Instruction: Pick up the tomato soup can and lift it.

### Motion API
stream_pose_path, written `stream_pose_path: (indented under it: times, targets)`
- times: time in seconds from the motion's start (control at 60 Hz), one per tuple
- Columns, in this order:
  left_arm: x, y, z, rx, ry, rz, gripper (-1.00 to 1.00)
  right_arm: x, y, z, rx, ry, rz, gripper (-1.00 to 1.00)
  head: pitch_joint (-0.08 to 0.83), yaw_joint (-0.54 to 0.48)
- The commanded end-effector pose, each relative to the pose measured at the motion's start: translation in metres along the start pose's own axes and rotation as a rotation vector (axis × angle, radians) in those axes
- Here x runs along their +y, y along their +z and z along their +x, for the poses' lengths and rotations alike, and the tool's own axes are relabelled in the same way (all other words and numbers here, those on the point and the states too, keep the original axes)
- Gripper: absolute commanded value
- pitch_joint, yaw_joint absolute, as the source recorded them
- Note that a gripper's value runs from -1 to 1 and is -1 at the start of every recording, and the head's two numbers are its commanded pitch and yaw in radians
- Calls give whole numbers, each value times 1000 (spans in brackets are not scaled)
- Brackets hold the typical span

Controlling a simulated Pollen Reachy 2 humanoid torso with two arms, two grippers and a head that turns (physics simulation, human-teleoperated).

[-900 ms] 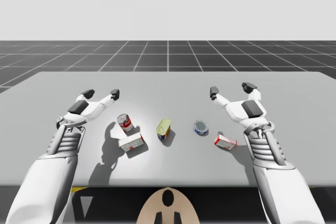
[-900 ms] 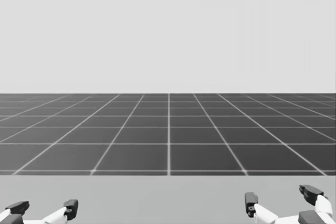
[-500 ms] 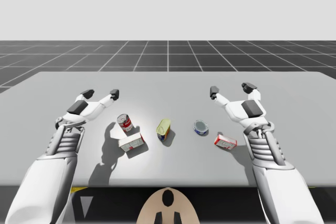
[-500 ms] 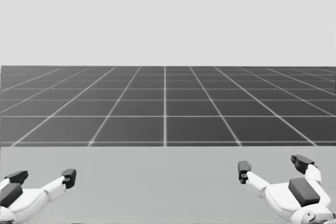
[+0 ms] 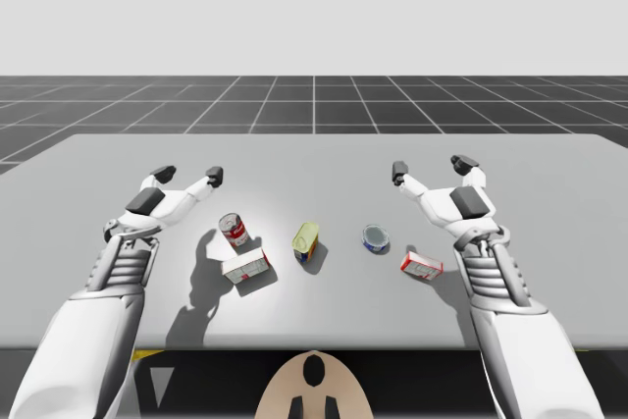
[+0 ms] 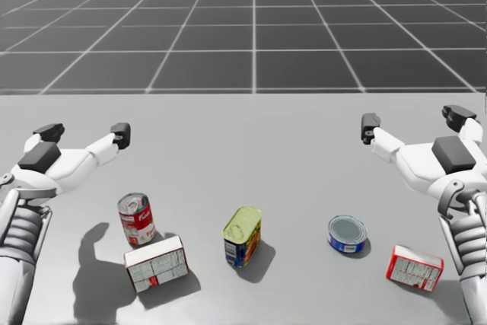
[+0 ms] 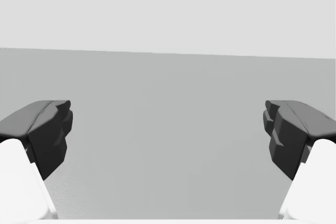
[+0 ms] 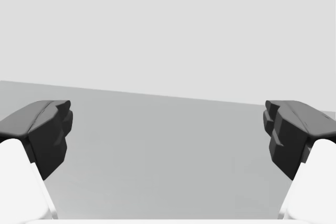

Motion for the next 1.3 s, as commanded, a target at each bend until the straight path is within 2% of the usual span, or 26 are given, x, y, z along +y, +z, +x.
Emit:
stream_pose_path:
  times: [0.017,0.083,0.3,0.5,0.683,0.767,0.85,0.9,0.933,0.967,1.067,1.083,1.117,1.133,1.233,1.25,1.3]
  targets:
    - [-2,0,-1,-12,-20,-1,-1000,0,-1,-1,3,1,2,-1000,490,63]
    - [-3,0,-2,-24,-52,6,-1000,0,-1,-1,4,1,5,-1000,514,103]
    - [-6,1,-4,-22,-56,-3,-1000,2,-1,-2,8,6,13,-1000,570,250]
    - [-9,2,-4,-18,-49,-11,-1000,3,0,-2,12,2,18,-1000,611,331]
    - [-17,11,5,7,-41,-55,-1000,3,0,-3,15,0,17,-1000,617,333]
    - [-17,21,16,50,3,-121,-1000,3,-1,-4,17,0,15,-1000,614,331]
    - [-9,34,28,85,8,-203,-1000,3,-1,-4,17,1,16,-1000,614,330]
    - [1,40,27,109,-42,-292,-1000,3,-1,-4,17,2,16,-1000,615,330]
    - [6,42,25,95,-64,-303,-1000,3,-1,-4,17,2,16,-1000,614,330]
    - [18,45,19,122,-98,-339,-1000,3,-1,-4,17,2,16,-1000,613,331]
    - [44,51,4,166,-109,-407,-1000,3,-1,-4,17,2,16,-1000,611,335]
    - [53,53,-2,184,-114,-436,-1000,3,-1,-4,16,3,16,-1000,611,335]
    - [56,54,-4,185,-120,-438,-1000,3,-1,-4,17,3,15,-1000,611,335]
    - [67,57,-12,203,-137,-466,-1000,3,-1,-5,17,4,16,-1000,611,336]
    - [84,65,-27,264,-153,-561,-1000,3,-2,-5,17,7,17,-1000,612,342]
    - [87,68,-32,288,-177,-590,-1000,4,-2,-5,17,7,18,-1000,614,344]
    - [91,68,-38,313,-194,-607,-1000,4,-2,-5,16,8,18,-1000,614,345]
